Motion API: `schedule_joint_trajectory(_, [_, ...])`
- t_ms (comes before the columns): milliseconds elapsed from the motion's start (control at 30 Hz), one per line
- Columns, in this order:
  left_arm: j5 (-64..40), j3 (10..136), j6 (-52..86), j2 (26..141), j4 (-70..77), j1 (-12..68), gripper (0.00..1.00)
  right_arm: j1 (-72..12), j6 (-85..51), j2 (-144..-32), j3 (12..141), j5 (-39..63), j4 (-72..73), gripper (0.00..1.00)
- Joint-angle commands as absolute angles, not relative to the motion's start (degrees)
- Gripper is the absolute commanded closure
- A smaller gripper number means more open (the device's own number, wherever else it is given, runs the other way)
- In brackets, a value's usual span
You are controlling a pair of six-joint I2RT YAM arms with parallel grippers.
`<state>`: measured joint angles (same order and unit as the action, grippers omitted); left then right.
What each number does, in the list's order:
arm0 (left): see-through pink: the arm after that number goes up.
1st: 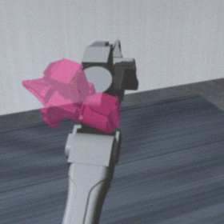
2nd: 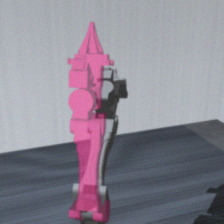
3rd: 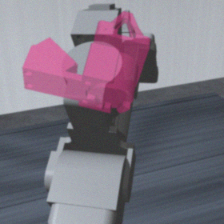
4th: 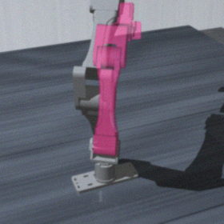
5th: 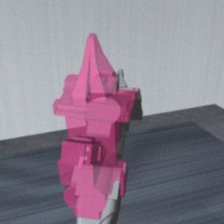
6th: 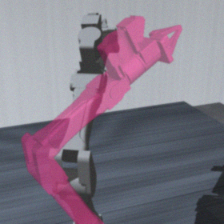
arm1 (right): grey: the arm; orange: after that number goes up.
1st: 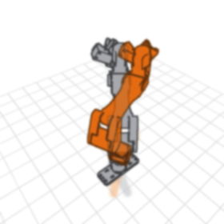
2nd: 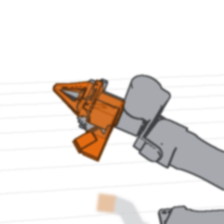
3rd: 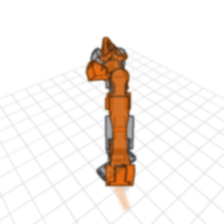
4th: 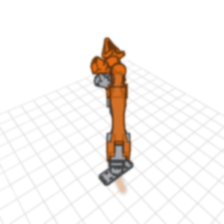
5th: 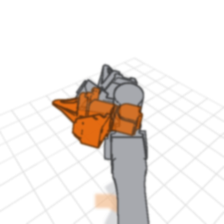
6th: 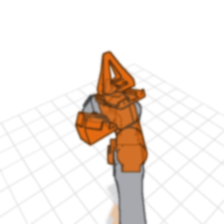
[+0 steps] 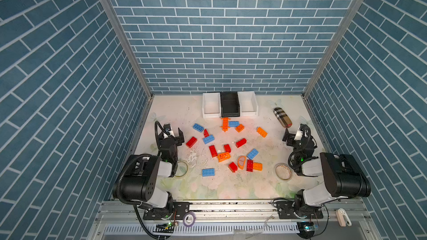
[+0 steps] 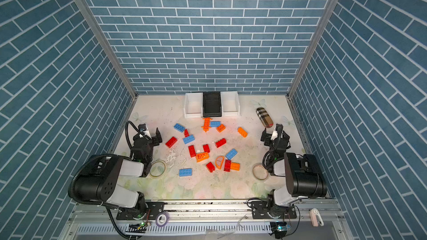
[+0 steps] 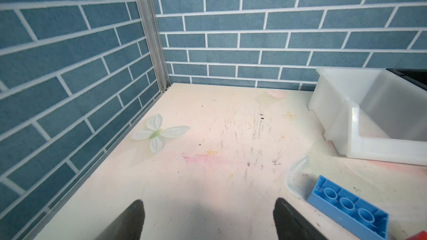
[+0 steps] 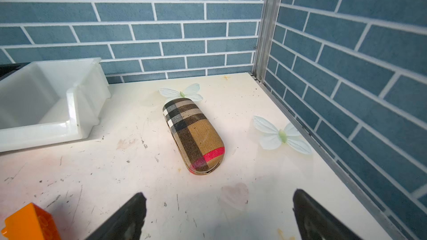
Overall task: Sort the legos into containers by color
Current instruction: Pick up the lego from the center of the table.
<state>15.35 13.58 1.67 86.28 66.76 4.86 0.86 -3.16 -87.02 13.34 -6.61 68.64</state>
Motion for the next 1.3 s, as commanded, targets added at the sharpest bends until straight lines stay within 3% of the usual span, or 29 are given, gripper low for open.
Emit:
schedule_joint_trajectory(0, [15.7, 14.0, 1.6, 86.4, 68.3, 4.7, 0.11, 0.7, -2.7, -87.7, 13.1, -6.2, 70.9, 0.01])
schedule_joint_trajectory(867, [15.9, 14.0, 1.7, 86.4, 68.3, 4.7, 0.11, 0.7, -3.0, -87.7, 13.4, -6.6, 70.4, 0.01])
schedule_joint_trajectory(1267, [22.3, 10.7, -0.9, 83.7, 72.9, 8.8, 0.11, -2.1, 0.6, -86.4, 8.7, -7.9, 78.2, 0.02])
